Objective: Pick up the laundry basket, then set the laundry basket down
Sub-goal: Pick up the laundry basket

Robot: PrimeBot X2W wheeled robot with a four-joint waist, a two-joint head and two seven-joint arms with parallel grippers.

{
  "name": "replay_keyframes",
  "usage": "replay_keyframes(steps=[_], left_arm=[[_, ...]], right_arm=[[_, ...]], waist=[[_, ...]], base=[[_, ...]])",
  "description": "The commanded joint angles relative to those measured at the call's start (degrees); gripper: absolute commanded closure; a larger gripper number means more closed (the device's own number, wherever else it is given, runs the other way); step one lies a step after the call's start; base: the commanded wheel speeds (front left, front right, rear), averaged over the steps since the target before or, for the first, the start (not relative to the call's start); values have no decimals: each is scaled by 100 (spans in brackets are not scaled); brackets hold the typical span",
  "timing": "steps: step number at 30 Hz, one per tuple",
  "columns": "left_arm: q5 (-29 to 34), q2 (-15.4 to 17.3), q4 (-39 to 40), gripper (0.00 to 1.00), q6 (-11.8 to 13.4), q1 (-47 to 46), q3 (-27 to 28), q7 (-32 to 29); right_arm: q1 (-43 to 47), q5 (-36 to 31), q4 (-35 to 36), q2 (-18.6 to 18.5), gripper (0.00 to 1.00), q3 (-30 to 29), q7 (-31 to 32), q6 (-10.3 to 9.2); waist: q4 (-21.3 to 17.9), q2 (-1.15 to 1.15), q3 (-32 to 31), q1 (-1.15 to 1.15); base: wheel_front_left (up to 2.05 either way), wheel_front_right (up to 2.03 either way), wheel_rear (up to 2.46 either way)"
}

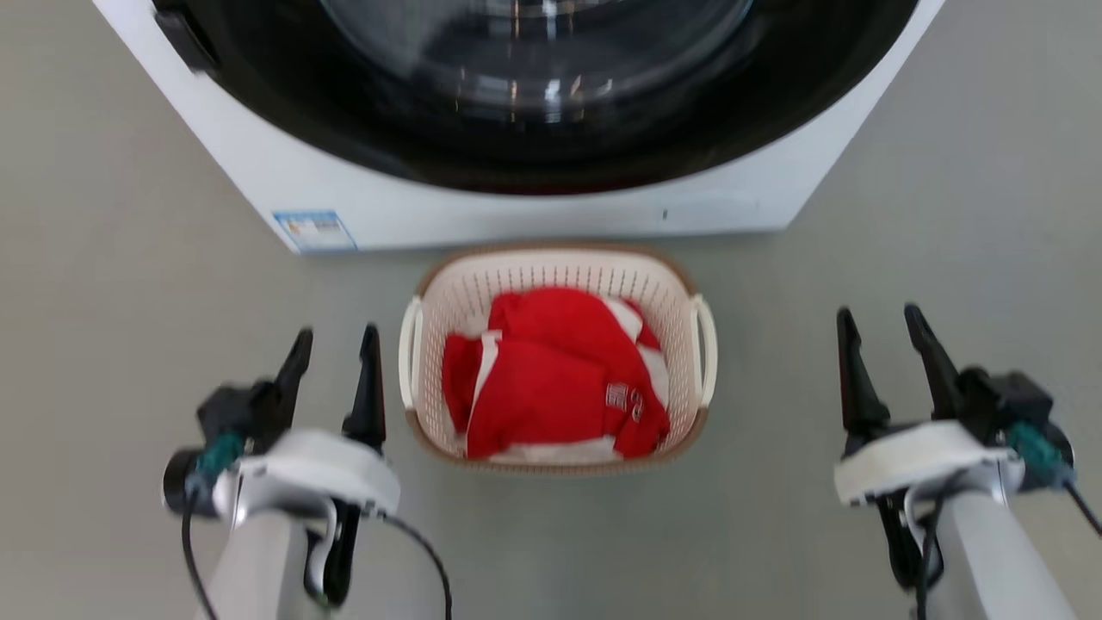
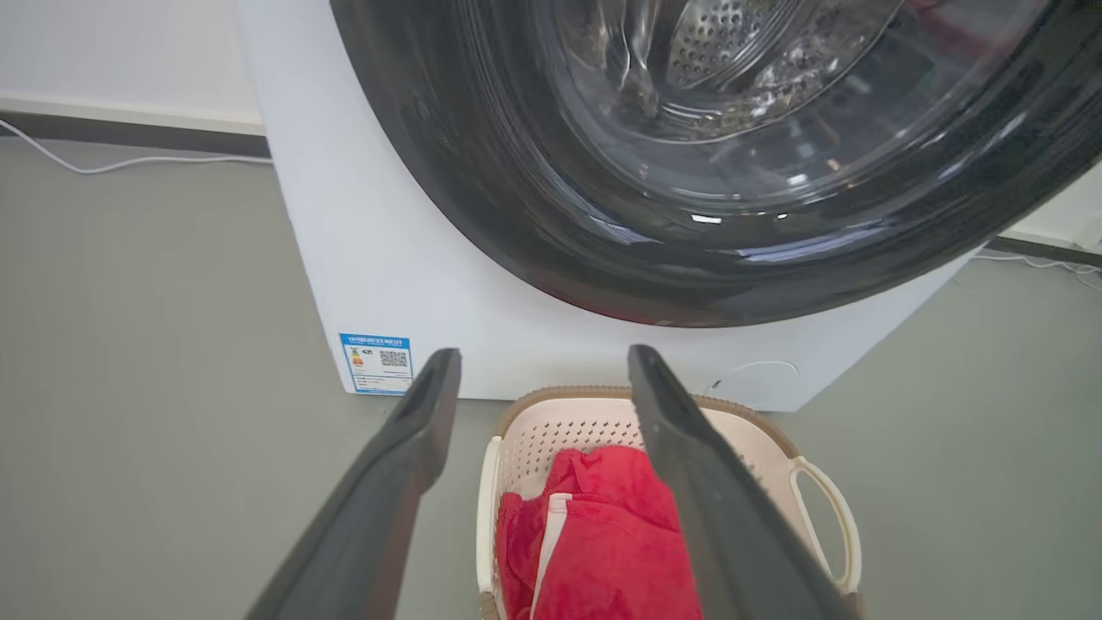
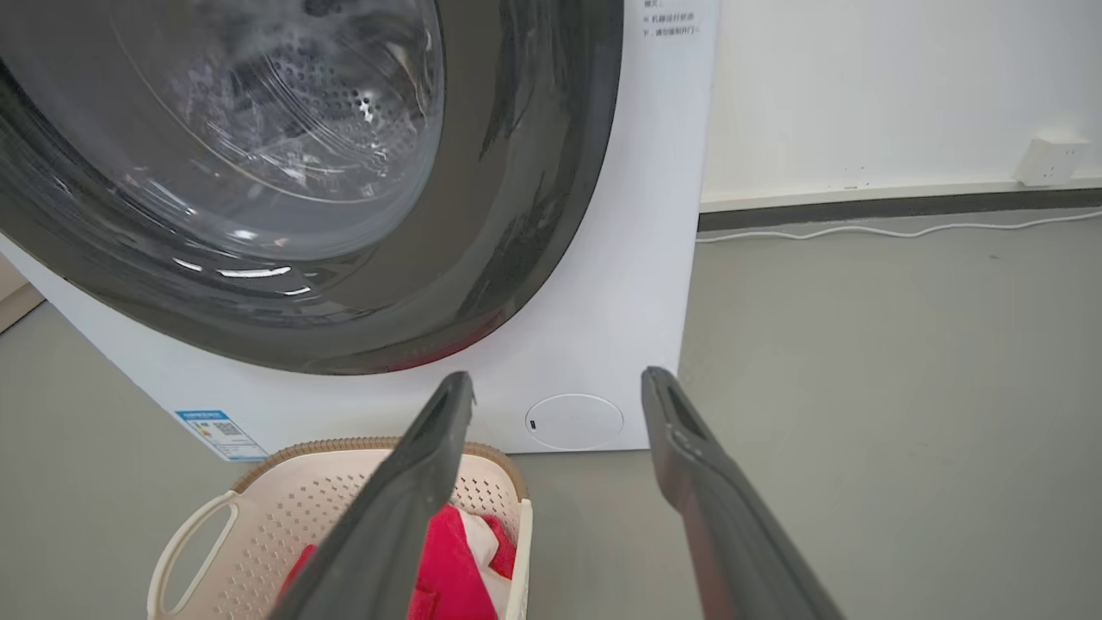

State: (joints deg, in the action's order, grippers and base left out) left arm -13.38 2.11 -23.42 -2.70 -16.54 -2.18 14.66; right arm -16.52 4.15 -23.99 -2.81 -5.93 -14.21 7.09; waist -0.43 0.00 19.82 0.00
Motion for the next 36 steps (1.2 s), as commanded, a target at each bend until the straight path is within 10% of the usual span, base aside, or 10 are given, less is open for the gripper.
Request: replay_keyframes(steps=[1, 17, 36], left_arm=[[-4, 76, -47, 0, -45, -314, 124, 34], [-78, 77, -2628, 0, -77, -2521, -156, -17], [-10, 77, -3790, 0, -81, -3718, -381, 32]], right_arm=[[-264, 40, -60, -8, 0, 118, -79, 40], [-2238, 71, -2548, -7, 0, 359, -76, 40], [-2967, 128, -3039, -7, 0, 659, -78, 40]], waist=[[57, 0, 496, 0], [267, 0, 2006, 0], [290, 0, 2737, 0]], base=[[0, 0, 0], [0, 0, 0], [0, 0, 0]])
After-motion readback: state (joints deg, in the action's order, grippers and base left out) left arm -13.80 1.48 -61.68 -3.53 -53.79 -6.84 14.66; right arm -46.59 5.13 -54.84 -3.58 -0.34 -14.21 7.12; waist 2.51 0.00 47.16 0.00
